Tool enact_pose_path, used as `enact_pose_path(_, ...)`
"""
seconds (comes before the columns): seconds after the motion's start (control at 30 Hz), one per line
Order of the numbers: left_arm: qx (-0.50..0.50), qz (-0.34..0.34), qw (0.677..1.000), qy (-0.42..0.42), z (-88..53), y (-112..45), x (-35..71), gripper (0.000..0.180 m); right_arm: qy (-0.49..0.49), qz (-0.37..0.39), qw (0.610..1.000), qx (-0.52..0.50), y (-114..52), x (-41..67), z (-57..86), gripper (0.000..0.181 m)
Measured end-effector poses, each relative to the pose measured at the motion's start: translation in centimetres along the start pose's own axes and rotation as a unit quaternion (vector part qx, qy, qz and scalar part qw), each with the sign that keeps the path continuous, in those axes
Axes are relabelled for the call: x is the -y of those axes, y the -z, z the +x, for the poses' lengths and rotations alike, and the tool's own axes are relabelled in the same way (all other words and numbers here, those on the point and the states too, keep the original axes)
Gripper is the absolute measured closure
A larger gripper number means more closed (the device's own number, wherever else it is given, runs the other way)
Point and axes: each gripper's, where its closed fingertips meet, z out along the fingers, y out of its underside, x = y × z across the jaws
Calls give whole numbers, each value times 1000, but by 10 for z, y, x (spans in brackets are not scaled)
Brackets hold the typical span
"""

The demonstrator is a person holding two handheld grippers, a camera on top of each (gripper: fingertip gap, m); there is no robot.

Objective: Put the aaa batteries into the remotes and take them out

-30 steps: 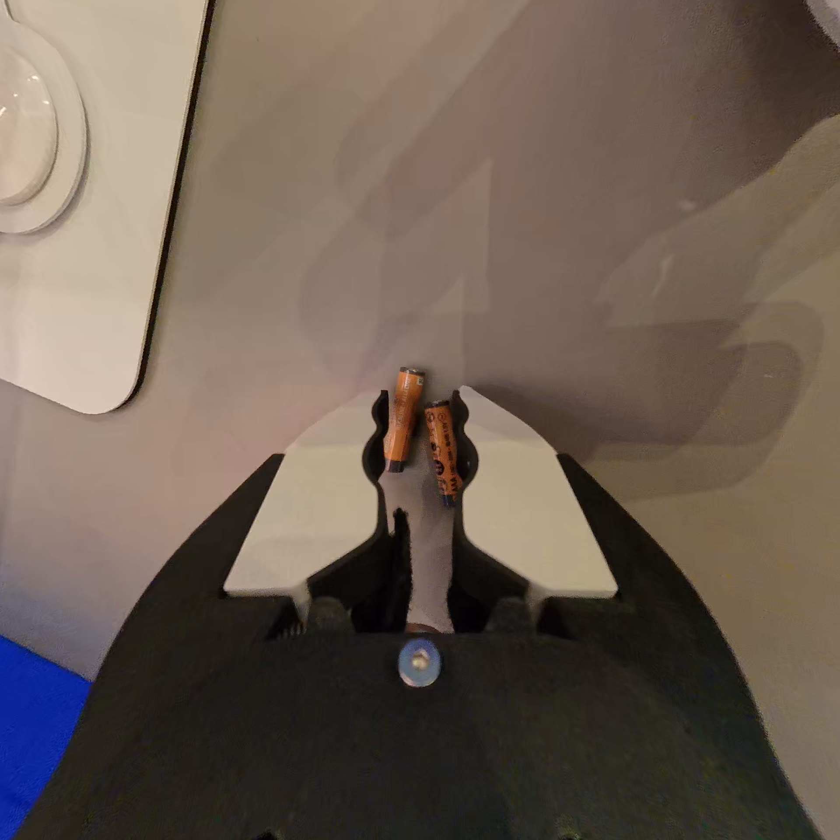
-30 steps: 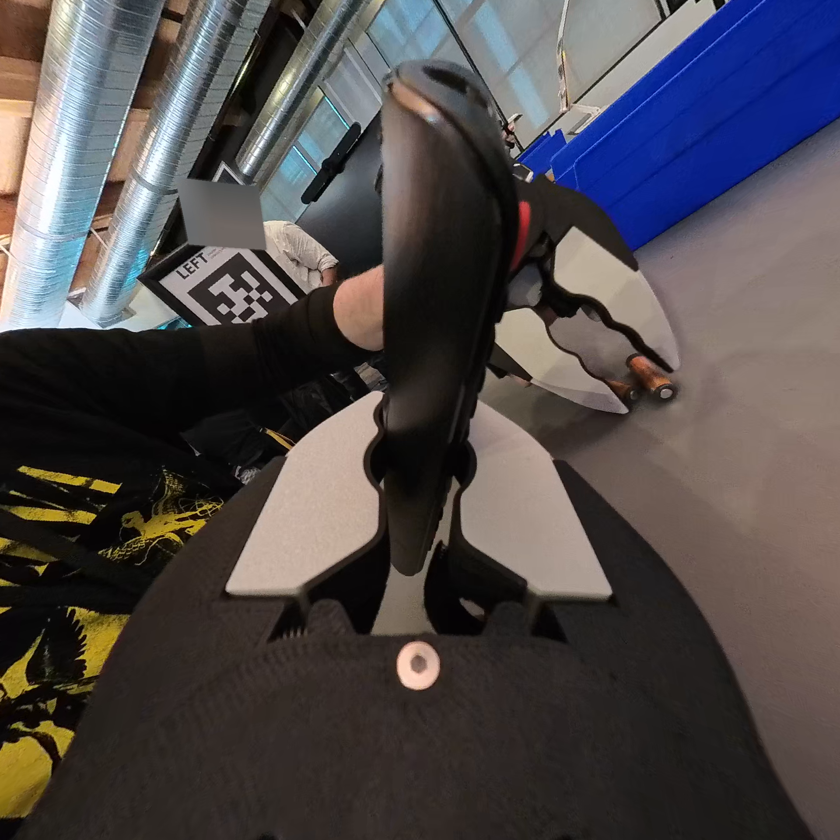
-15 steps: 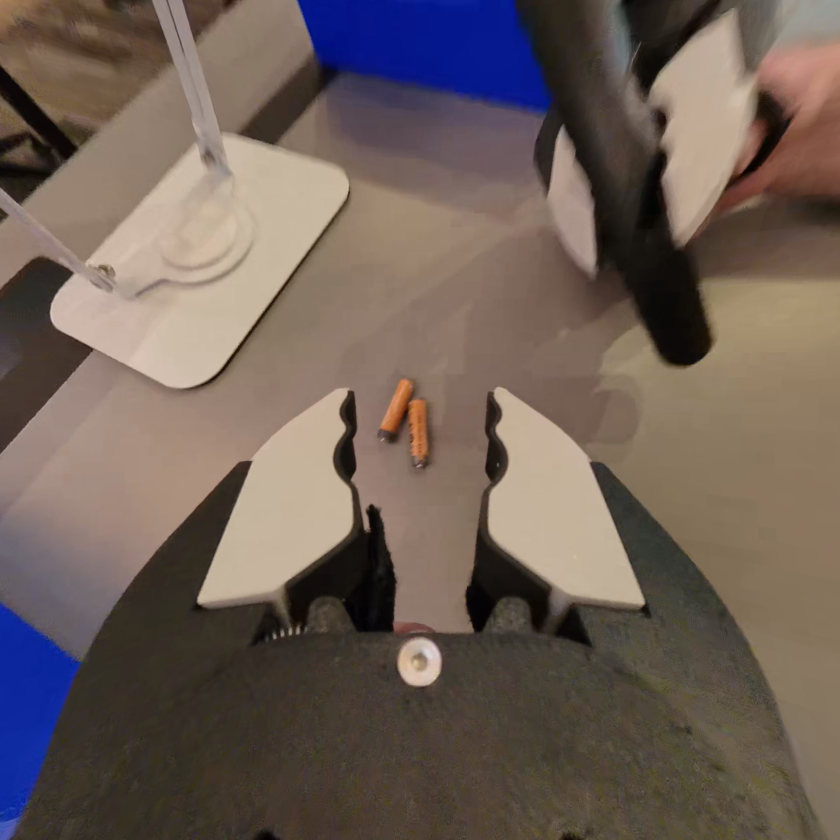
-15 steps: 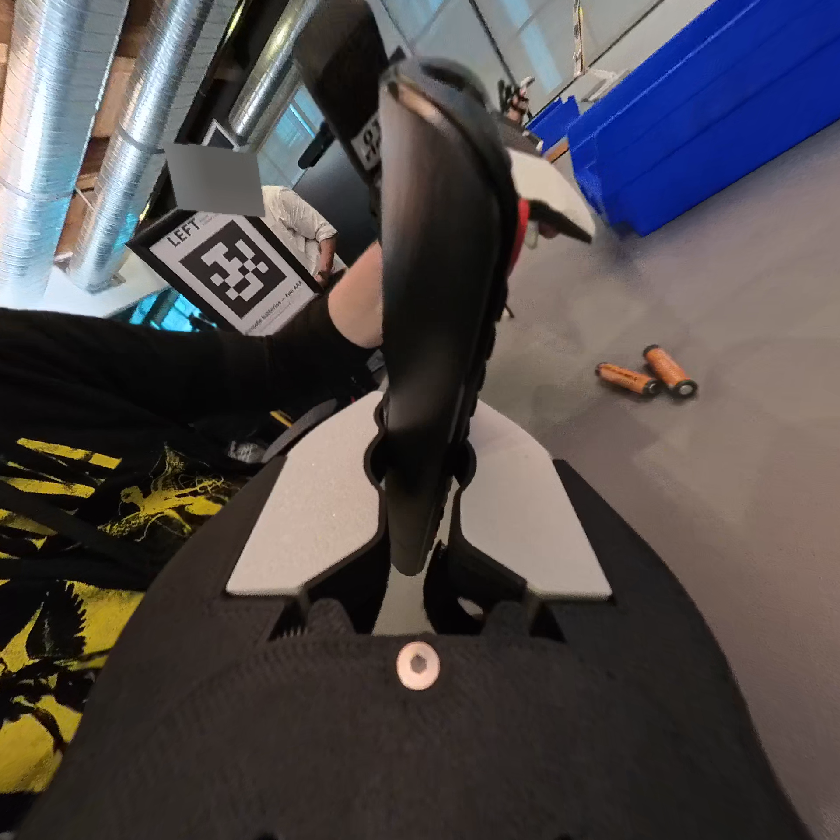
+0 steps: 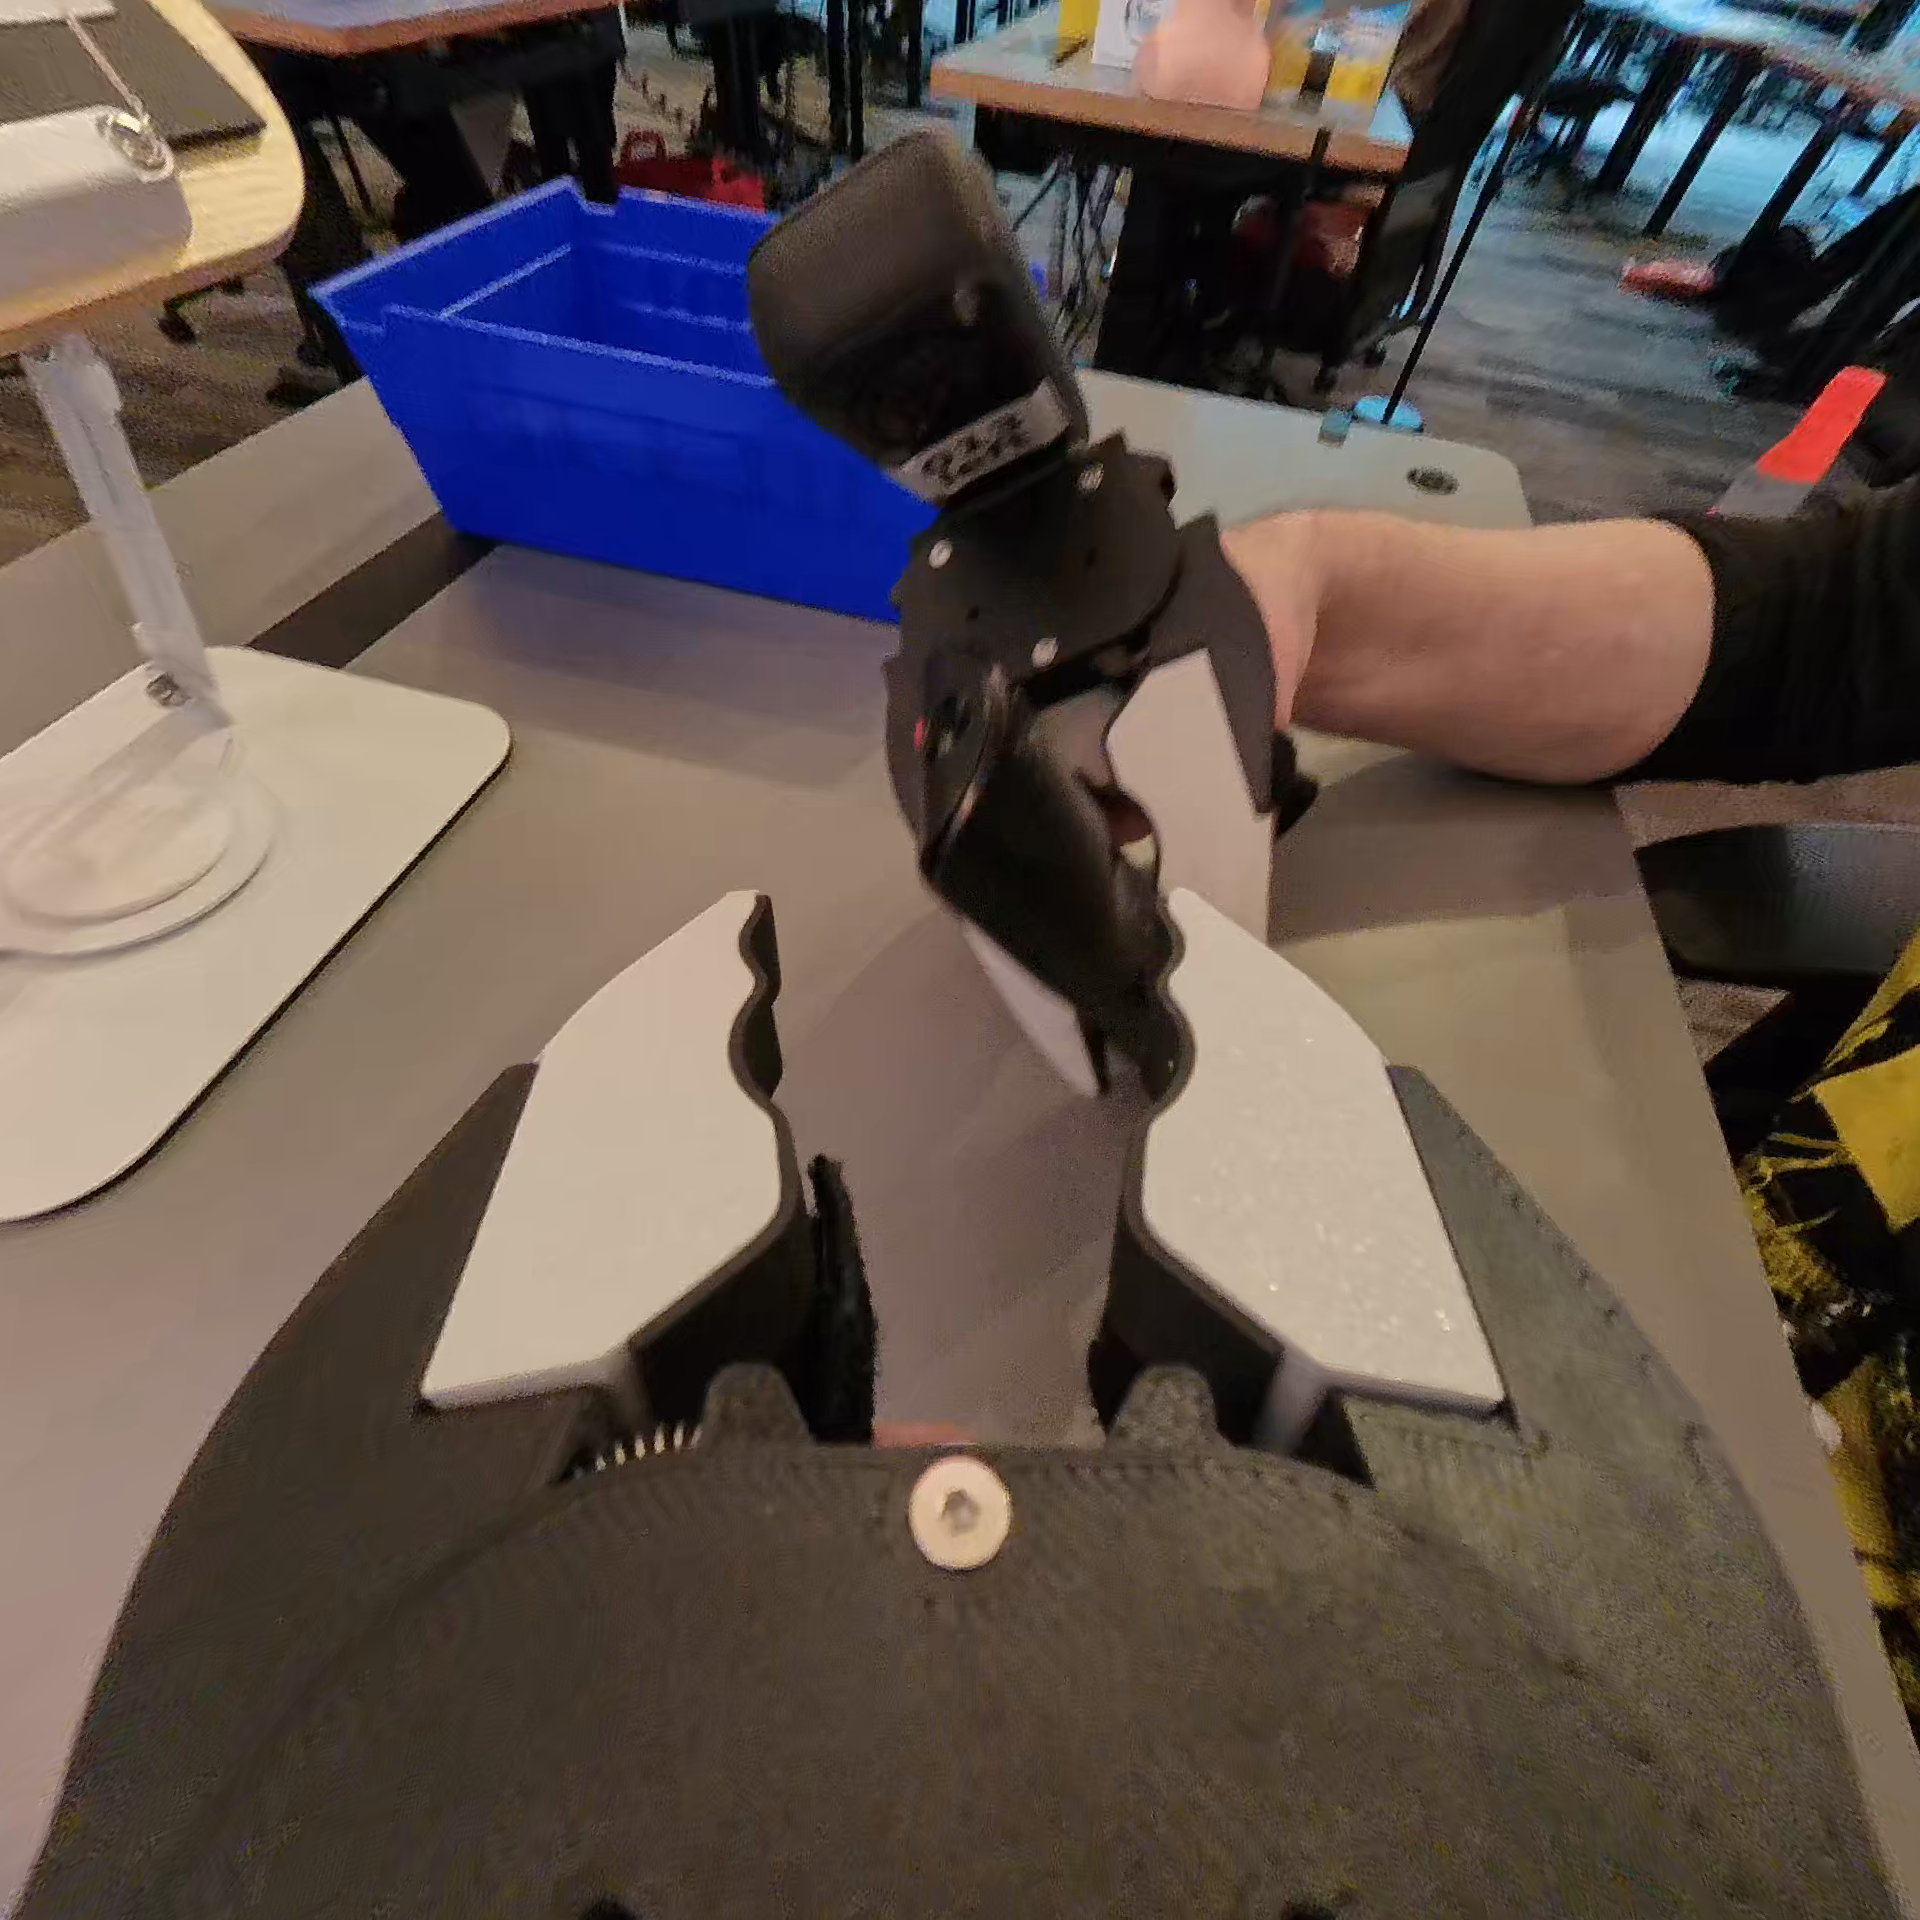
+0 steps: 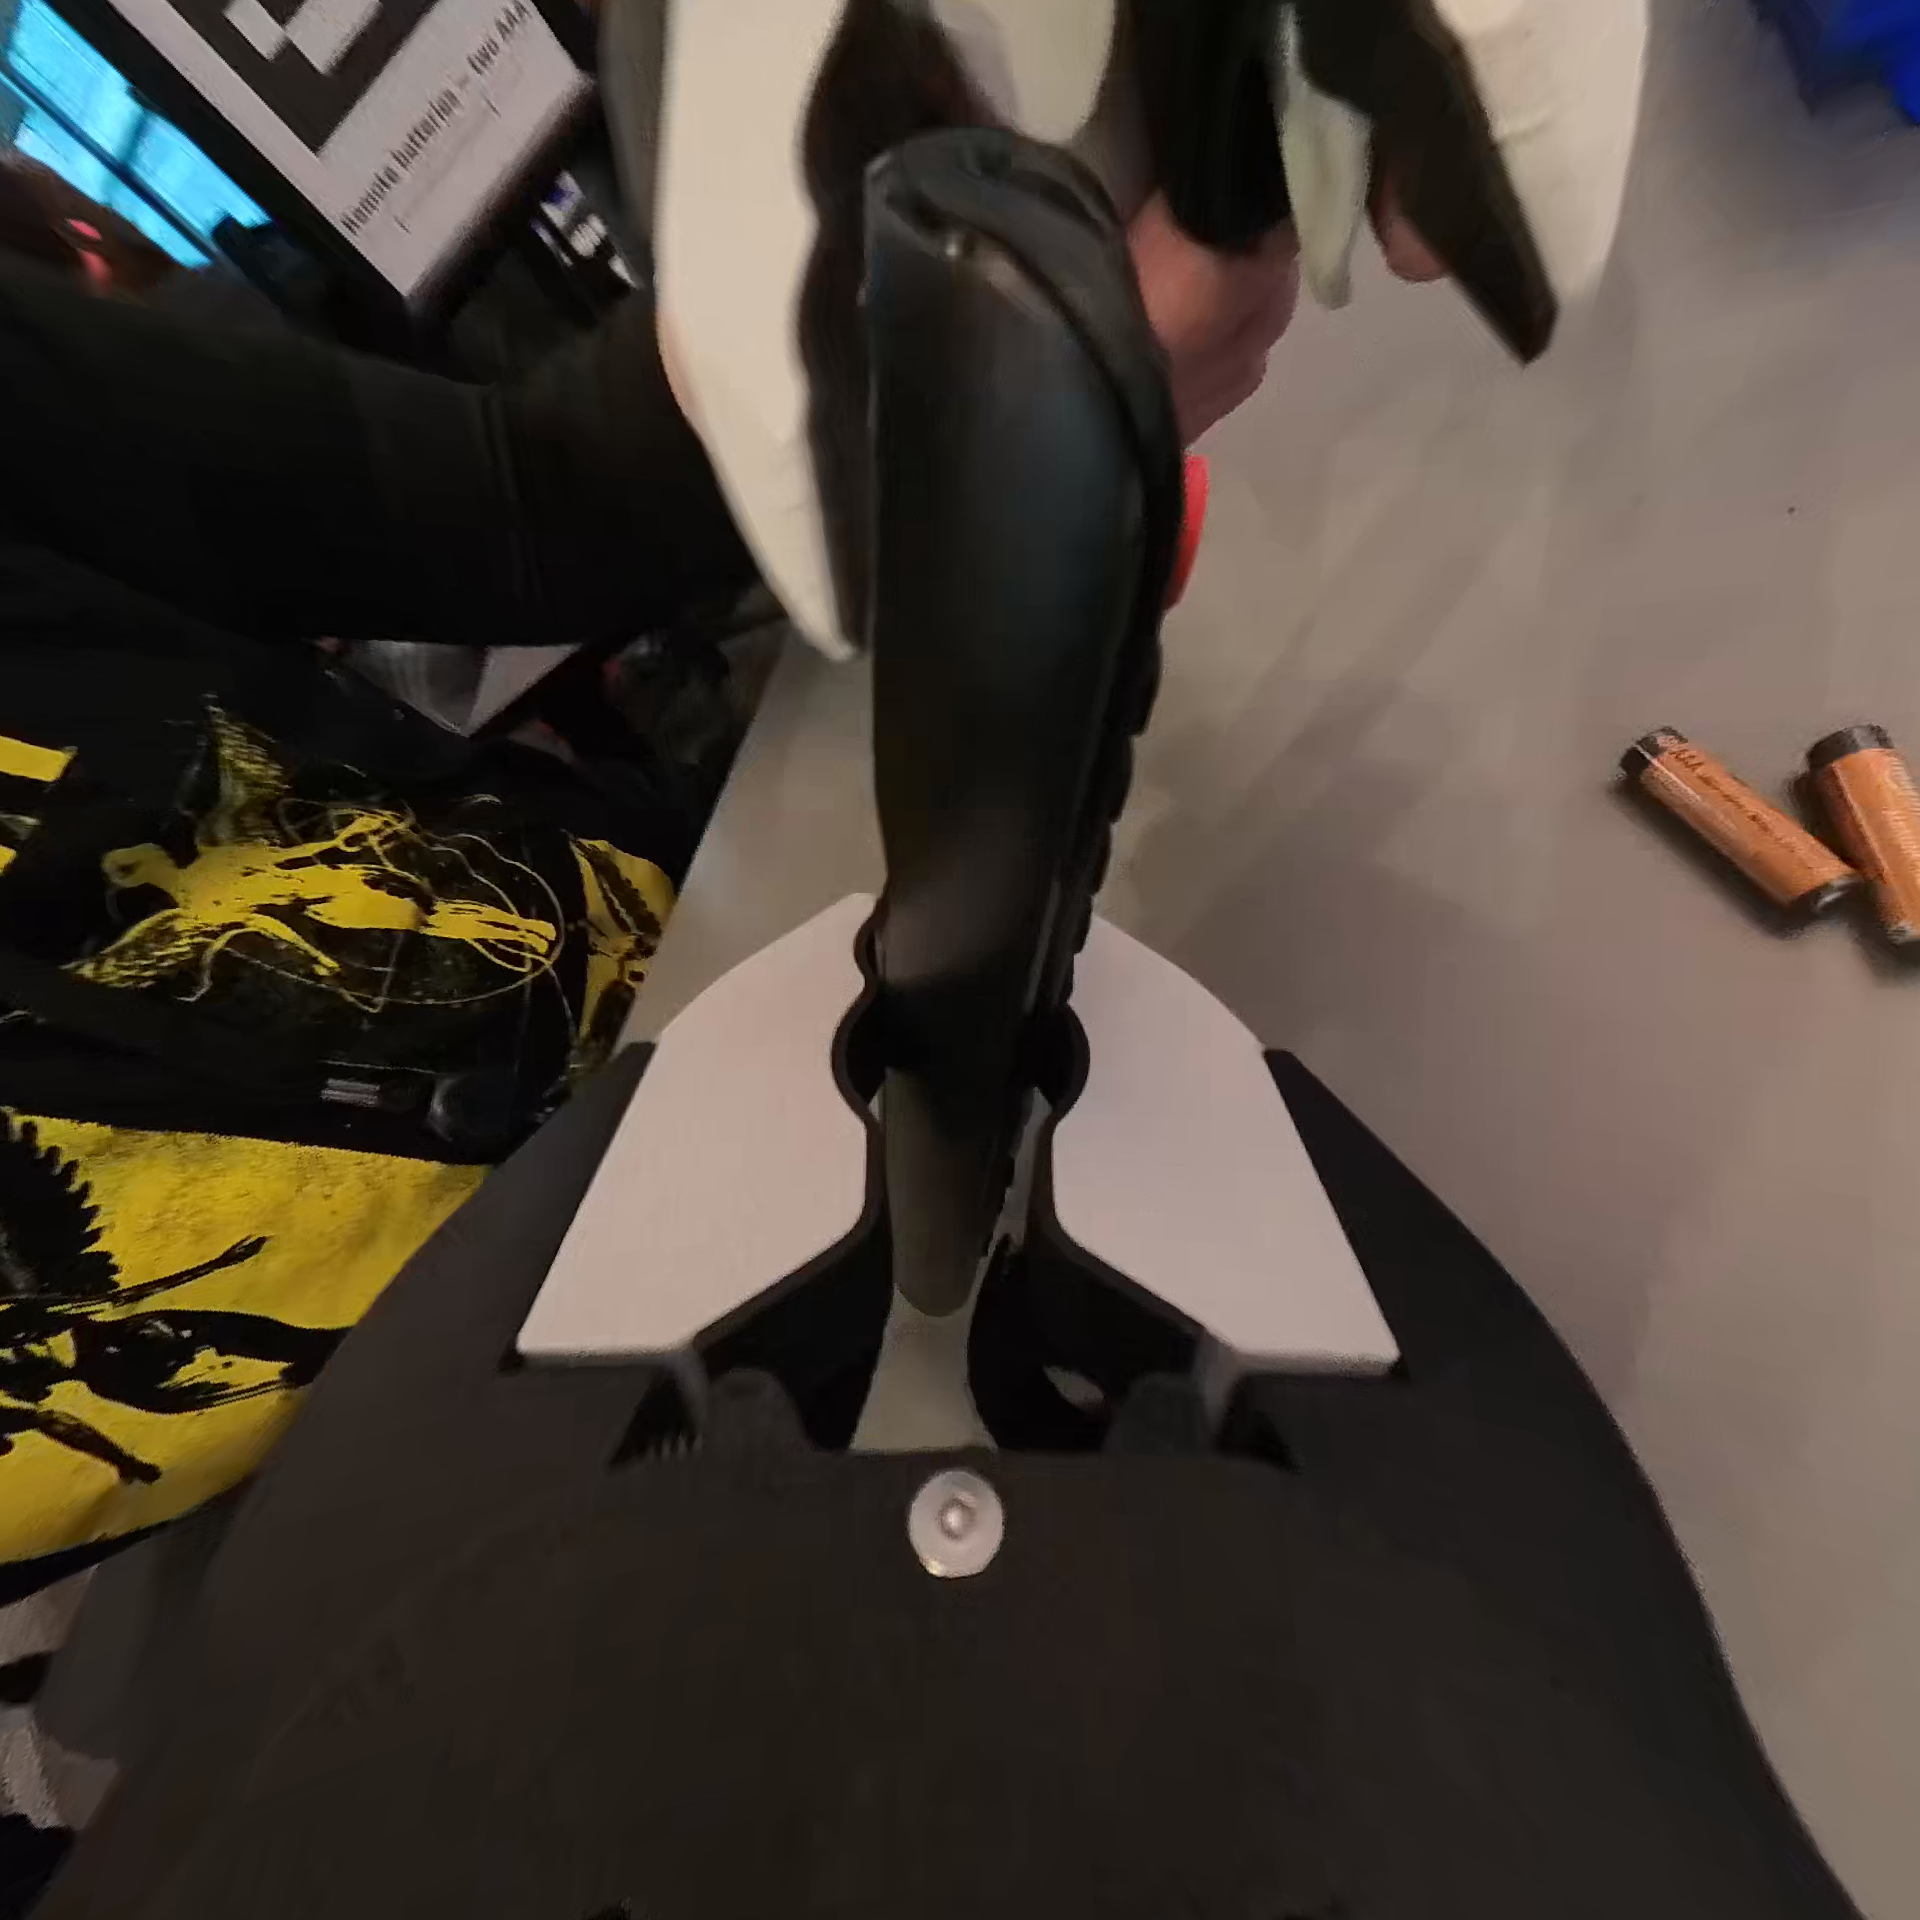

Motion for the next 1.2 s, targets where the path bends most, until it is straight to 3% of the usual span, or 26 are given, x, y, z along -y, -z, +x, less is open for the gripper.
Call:
enact_pose_path(0.1,-17,22,999,34,7,-10,1,123,20,-25,999,7,-13,1,-1,156)
enact_pose_path(0.17,-37,36,998,42,13,-11,-2,144,20,-36,999,11,-20,1,0,156)
enact_pose_path(0.23,-42,48,997,47,17,-10,-3,150,31,-43,999,-1,-24,0,5,156)
enact_pose_path(0.3,-33,61,996,60,16,-8,-3,151,48,-37,998,-19,-26,3,9,154)
enact_pose_path(0.37,-3,71,995,69,9,-3,-1,152,42,-5,999,-30,-24,13,12,133)
enact_pose_path(0.53,13,89,994,66,9,6,4,154,22,110,994,-20,-5,40,8,138)
enact_pose_path(0.6,11,93,993,67,12,8,5,154,17,146,989,-19,2,45,10,153)
enact_pose_path(0.7,18,75,995,59,14,8,0,155,-5,188,982,4,9,50,9,157)
enact_pose_path(1.2,40,46,997,40,22,-1,6,155,29,143,987,-64,14,37,6,158)
